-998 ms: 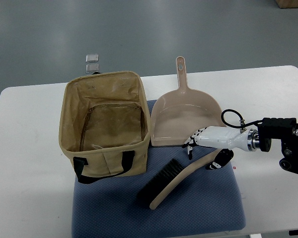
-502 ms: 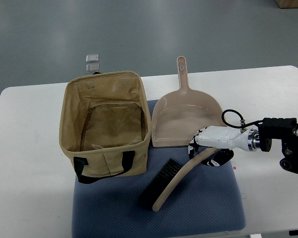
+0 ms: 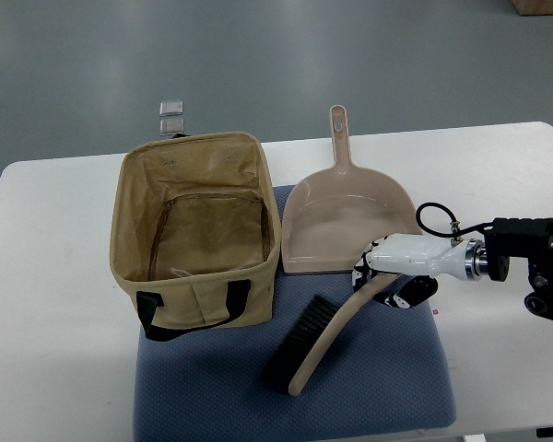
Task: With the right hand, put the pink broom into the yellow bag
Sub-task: 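Close the right hand fingers around the brush handle, then lift the brush with the right hand and carry it over the tan bag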
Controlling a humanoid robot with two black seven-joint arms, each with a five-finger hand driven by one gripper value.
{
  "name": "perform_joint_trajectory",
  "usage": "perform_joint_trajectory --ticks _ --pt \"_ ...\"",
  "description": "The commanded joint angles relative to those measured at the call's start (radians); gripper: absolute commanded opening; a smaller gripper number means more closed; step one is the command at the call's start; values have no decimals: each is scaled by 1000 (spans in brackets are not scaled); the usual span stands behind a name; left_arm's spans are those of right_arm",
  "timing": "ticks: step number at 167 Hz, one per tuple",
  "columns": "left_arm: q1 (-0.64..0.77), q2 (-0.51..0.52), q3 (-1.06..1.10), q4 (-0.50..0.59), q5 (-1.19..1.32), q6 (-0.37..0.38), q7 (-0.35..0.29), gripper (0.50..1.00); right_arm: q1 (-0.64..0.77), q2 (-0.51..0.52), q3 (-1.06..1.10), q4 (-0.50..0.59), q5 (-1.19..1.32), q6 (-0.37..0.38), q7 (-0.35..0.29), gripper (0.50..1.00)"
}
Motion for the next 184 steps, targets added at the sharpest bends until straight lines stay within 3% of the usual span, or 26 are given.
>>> perform_joint_trajectory --ticks 1,76,127,184 --pt "-1 0 0 0 0 0 0 1000 3 -28 2 4 9 -7 15 500" --pt "0 0 0 0 0 0 0 1000 6 -174 108 13 116 -14 81 500" --pt "-1 0 0 0 0 0 0 1000 10 -219 142 15 171 -16 84 500" --pt "0 0 0 0 0 0 0 1000 30 -338 335 7 279 44 90 500"
